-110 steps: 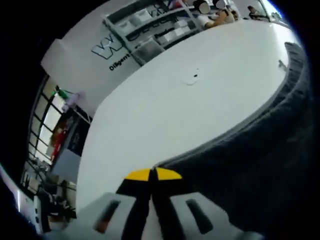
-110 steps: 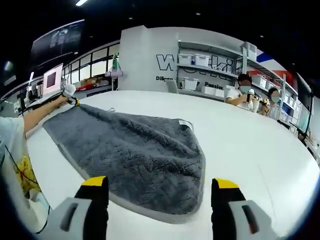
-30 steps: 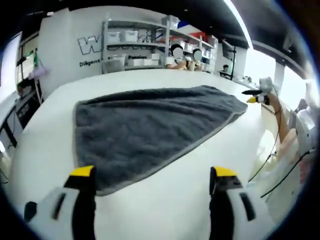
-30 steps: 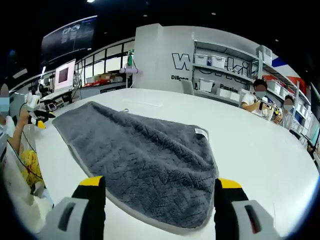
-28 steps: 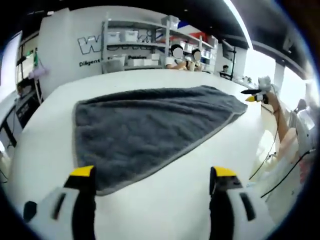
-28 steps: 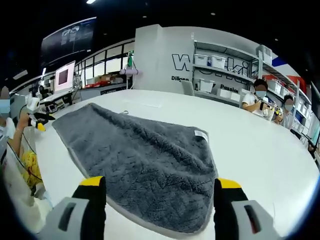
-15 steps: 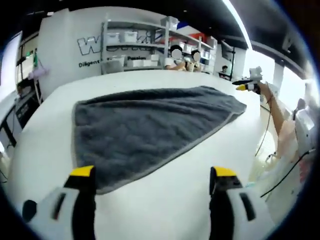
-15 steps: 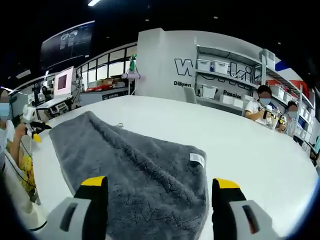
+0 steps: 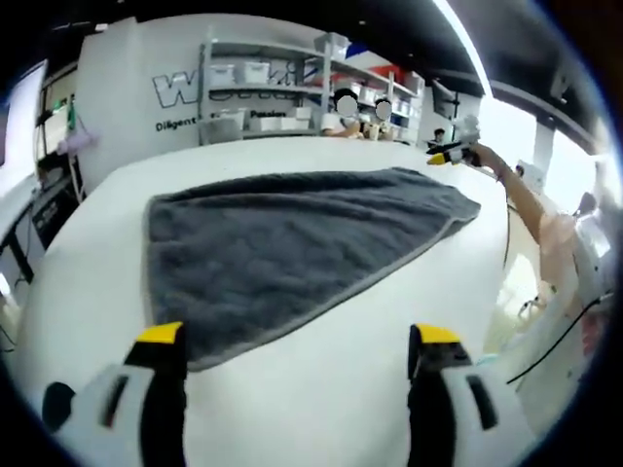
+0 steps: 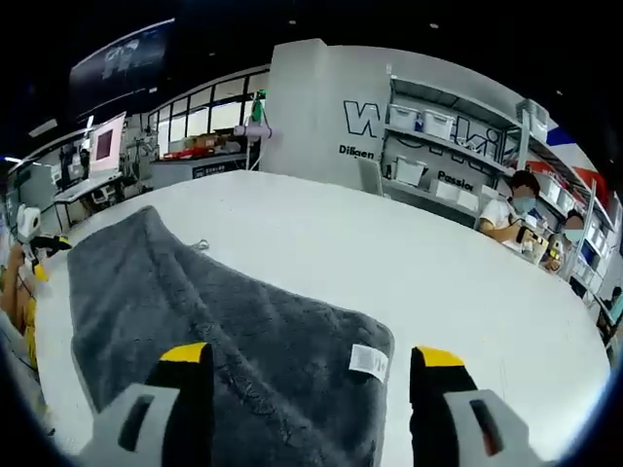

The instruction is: Fold the towel on the table until its edges align and the towel forms a compact rectangular stack.

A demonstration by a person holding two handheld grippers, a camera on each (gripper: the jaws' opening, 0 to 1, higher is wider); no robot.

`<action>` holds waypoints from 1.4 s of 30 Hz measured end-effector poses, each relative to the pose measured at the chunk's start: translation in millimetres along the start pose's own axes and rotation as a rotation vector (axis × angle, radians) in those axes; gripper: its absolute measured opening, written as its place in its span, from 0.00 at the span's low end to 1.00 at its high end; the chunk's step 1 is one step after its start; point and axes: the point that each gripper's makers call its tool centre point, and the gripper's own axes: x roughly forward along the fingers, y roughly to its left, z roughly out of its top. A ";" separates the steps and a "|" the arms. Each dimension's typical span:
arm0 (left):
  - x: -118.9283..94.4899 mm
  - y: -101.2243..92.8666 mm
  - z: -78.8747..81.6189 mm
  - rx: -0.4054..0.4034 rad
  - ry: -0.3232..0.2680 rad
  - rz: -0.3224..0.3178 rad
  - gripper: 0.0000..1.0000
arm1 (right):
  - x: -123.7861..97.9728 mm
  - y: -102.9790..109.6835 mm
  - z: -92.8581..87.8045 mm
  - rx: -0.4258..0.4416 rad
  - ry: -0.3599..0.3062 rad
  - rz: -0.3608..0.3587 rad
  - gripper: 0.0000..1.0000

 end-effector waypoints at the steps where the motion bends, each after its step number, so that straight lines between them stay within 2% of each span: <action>1: 0.0 0.1 0.0 -0.001 0.000 0.001 0.99 | 6.4 -2.2 1.6 -0.003 0.004 -0.002 0.78; 5: 1.8 -0.5 0.7 0.002 0.000 -0.001 0.99 | 28.0 -9.9 7.4 -0.005 0.011 -0.012 0.66; 10: 3.5 -2.5 1.6 0.007 0.001 -0.004 0.99 | 53.8 -32.0 5.1 -0.028 0.069 -0.079 0.57; 14: 4.1 -1.5 1.2 0.006 0.004 0.003 0.99 | 69.4 -45.2 -1.0 -0.059 0.116 -0.125 0.47; 22: 5.3 -2.6 0.8 0.008 0.008 0.007 0.99 | 94.3 -55.1 -20.1 -0.079 0.196 -0.151 0.29; 27: 4.7 -3.5 1.0 0.012 0.009 0.009 0.99 | 99.3 -54.0 -25.2 -0.041 0.193 -0.123 0.18; 29: 4.2 -2.6 0.7 0.012 0.010 0.012 0.99 | 100.7 -47.1 -27.3 -0.037 0.192 -0.089 0.07; 37: 1.9 0.0 -3.3 0.000 0.007 0.020 0.99 | 99.3 -47.4 -28.2 -0.018 0.190 -0.094 0.03; 42: 0.5 0.3 -4.7 -0.004 0.004 0.020 0.99 | 100.4 -63.8 -29.8 -0.034 0.175 -0.161 0.03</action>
